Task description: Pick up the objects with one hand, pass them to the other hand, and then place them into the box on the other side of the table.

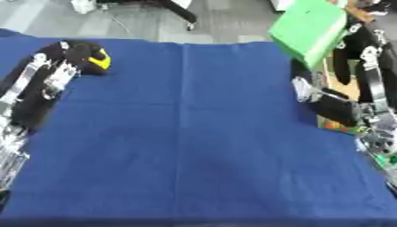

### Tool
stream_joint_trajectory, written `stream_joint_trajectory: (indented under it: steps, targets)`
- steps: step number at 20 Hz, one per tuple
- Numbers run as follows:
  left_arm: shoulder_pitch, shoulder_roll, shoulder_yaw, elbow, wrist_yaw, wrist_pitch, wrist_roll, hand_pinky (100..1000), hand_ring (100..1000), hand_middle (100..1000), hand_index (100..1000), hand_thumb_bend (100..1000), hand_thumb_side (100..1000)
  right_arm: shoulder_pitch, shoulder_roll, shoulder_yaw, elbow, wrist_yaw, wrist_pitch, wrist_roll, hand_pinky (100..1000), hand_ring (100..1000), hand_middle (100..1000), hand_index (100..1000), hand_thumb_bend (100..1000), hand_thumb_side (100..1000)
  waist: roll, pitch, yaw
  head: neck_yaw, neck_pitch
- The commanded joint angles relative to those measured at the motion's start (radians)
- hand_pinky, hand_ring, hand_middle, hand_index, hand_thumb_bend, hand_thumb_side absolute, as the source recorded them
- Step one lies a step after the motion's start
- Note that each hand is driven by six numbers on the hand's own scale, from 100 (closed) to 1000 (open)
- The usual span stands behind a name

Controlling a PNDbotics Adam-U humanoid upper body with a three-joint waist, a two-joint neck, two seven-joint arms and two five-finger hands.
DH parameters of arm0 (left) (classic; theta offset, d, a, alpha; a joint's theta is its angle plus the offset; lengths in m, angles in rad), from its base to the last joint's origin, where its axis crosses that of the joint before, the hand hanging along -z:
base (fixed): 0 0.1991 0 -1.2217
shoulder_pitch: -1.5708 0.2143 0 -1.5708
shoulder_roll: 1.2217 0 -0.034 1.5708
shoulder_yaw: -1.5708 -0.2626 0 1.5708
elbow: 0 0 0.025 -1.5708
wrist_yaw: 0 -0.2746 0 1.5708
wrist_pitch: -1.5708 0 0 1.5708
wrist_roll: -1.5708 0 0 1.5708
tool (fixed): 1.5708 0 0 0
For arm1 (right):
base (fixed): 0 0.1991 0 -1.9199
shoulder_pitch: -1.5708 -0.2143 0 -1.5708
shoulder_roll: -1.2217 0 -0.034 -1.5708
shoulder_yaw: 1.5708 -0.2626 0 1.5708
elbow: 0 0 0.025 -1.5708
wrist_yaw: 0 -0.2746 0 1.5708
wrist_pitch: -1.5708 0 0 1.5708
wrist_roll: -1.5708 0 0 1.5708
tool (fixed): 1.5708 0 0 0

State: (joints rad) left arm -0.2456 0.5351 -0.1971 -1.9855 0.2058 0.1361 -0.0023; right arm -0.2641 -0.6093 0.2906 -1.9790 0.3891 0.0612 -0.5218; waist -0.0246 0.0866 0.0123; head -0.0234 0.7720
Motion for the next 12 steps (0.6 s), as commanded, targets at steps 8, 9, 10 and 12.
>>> stream_joint_trajectory:
  steps: [8, 9, 10, 12]
  targets:
    - [0.025, -0.04, 0.036, -0.014, -0.06, -0.038, -0.009, 770, 610, 636, 750, 338, 685, -0.015, -0.095, -0.095, 0.19, -0.107, 0.185, -0.116, 100, 100, 100, 639, 100, 254, -0.004, 0.003, 0.011, -0.016, -0.002]
    - [0.026, -0.043, 0.037, -0.014, -0.067, -0.042, -0.012, 770, 609, 636, 750, 338, 684, -0.025, -0.101, -0.096, 0.226, -0.115, 0.186, -0.115, 100, 100, 100, 644, 100, 257, -0.004, 0.003, 0.012, -0.017, -0.002]
    - [0.027, -0.047, 0.038, -0.014, -0.074, -0.046, -0.016, 770, 609, 635, 750, 338, 682, -0.037, -0.106, -0.097, 0.265, -0.123, 0.187, -0.114, 100, 100, 100, 648, 100, 259, -0.004, 0.003, 0.013, -0.018, -0.002]
    - [0.029, -0.054, 0.039, -0.014, -0.086, -0.054, -0.023, 770, 609, 635, 750, 336, 681, -0.061, -0.11, -0.096, 0.34, -0.137, 0.185, -0.11, 100, 100, 100, 666, 100, 283, -0.003, 0.002, 0.017, -0.019, -0.002]
